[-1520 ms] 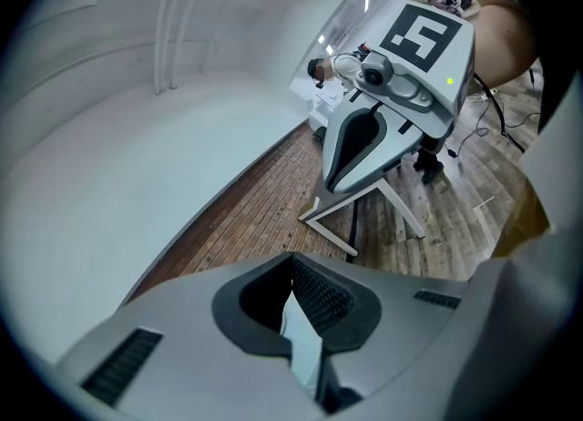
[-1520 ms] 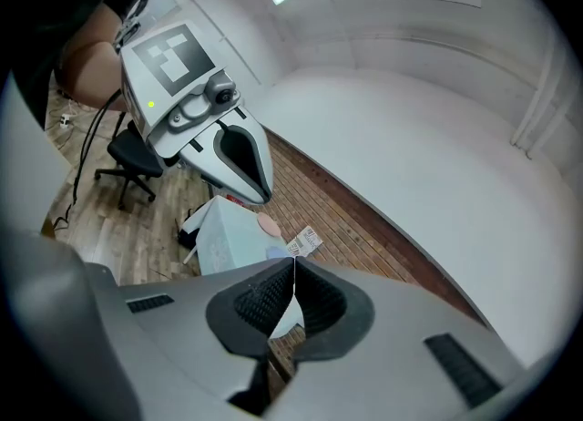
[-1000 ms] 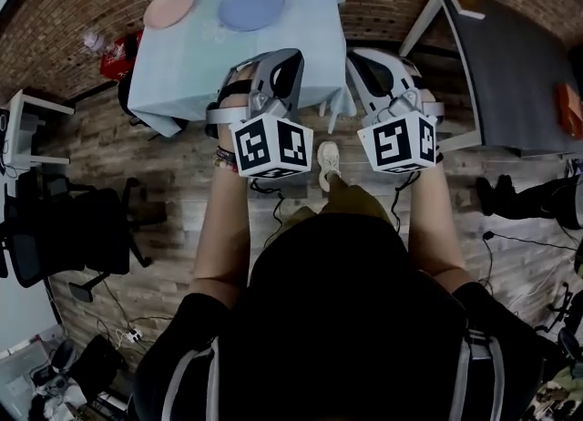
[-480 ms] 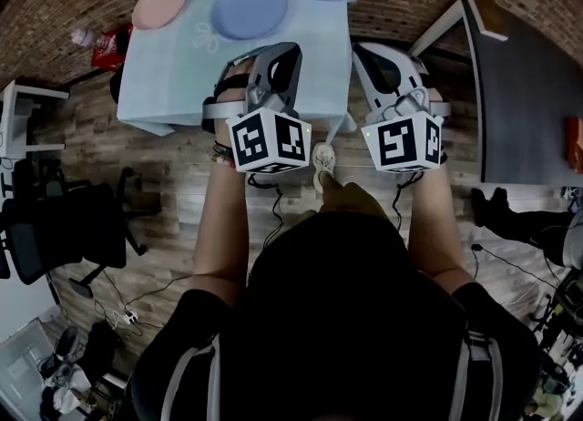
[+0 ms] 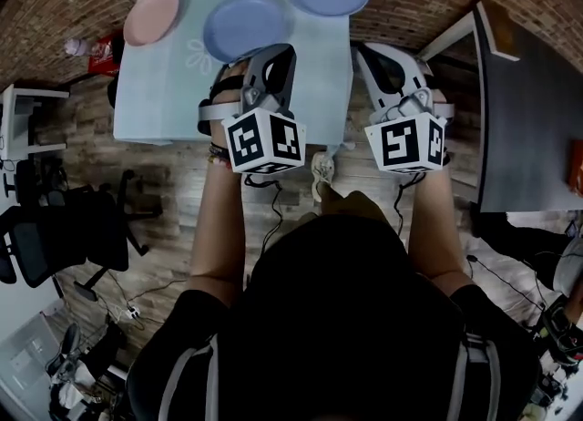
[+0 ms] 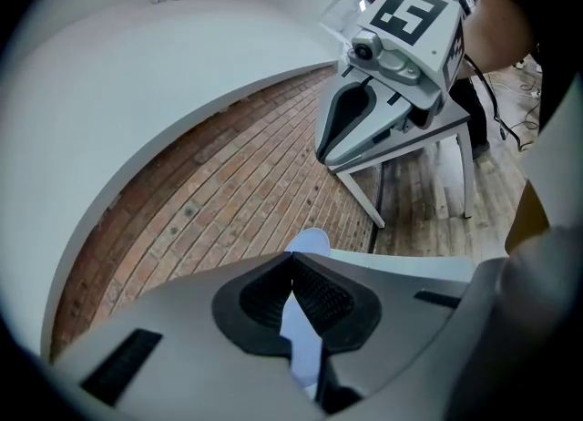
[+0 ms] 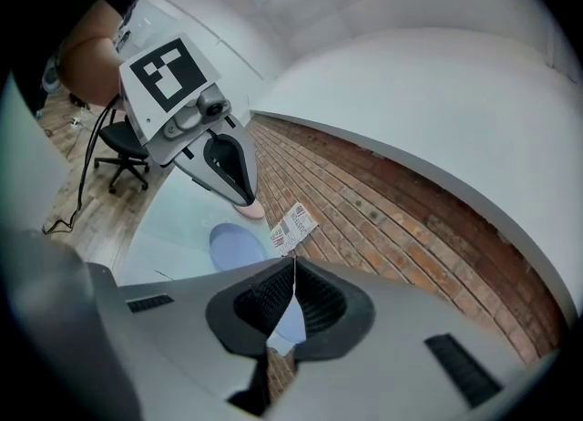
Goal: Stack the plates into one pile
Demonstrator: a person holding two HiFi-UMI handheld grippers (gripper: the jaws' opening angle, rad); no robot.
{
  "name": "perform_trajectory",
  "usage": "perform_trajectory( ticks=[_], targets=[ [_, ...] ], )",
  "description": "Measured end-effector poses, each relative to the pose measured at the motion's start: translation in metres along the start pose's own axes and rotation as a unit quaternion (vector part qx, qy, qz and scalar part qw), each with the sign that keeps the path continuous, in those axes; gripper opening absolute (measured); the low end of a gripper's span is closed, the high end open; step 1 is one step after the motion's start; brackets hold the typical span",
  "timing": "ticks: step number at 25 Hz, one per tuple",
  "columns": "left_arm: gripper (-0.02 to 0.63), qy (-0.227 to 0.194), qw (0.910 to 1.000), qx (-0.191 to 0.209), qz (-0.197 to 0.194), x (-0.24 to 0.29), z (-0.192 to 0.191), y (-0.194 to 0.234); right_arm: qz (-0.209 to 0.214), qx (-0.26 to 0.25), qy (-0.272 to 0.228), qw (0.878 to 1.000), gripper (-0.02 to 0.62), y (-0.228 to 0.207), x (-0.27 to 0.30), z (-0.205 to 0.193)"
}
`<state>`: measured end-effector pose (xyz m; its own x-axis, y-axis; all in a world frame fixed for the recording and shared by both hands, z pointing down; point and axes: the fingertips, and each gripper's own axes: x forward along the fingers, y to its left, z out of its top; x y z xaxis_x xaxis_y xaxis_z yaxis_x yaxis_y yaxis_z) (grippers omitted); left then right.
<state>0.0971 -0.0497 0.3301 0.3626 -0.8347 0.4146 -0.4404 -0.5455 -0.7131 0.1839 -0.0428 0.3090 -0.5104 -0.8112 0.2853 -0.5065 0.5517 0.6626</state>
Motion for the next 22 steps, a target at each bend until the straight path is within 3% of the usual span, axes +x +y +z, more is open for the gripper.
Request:
perform_trajectory(
  ticks=[22],
  targets=[
    [0.023,0.016,0.9999,-0.002,0.003,0.065,0.005,0.036,0.013,0.003,-0.014,1.000,0.037,-0.051,0.062,-0.022]
  ],
)
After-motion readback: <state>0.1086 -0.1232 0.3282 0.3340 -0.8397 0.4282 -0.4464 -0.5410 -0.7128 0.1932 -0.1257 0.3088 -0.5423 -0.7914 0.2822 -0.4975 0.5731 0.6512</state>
